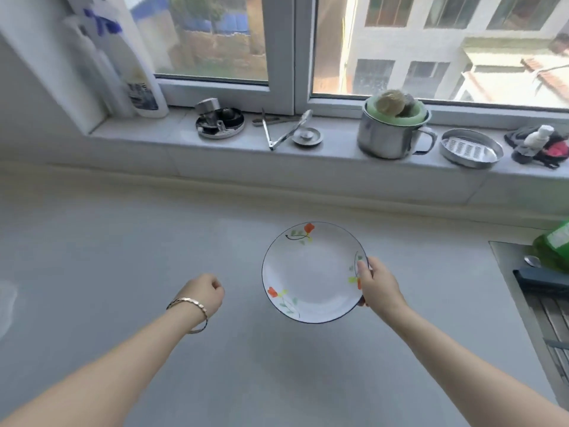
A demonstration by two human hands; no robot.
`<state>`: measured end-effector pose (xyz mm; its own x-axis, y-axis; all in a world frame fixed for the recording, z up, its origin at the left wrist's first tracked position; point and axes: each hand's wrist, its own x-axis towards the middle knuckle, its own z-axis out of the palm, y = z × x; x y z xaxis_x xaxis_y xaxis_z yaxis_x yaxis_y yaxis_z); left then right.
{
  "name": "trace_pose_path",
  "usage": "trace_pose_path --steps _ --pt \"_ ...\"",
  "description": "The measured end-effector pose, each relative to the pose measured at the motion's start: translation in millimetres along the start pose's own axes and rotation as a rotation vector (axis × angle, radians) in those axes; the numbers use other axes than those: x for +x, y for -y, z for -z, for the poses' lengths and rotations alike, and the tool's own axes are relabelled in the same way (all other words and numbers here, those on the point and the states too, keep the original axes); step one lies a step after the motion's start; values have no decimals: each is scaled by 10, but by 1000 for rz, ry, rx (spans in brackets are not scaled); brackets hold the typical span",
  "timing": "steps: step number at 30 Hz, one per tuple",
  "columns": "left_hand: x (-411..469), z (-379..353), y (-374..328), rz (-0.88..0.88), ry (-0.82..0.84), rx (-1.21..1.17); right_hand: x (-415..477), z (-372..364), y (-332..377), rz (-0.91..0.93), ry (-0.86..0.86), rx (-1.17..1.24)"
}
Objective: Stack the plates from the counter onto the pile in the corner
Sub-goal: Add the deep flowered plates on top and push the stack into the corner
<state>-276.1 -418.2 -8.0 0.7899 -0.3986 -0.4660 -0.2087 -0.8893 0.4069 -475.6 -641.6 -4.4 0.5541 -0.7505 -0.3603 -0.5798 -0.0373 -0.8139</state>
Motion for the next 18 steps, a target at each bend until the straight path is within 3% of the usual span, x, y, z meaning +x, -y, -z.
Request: trace_pose_path --steps 9,18 --pt "-450 1050 2028 194 -244 -79 -691 -1971 1135 172 250 -21" --pt "-786 1905 3903 340 -295 -96 -1525 -3785 2028 204 359 37"
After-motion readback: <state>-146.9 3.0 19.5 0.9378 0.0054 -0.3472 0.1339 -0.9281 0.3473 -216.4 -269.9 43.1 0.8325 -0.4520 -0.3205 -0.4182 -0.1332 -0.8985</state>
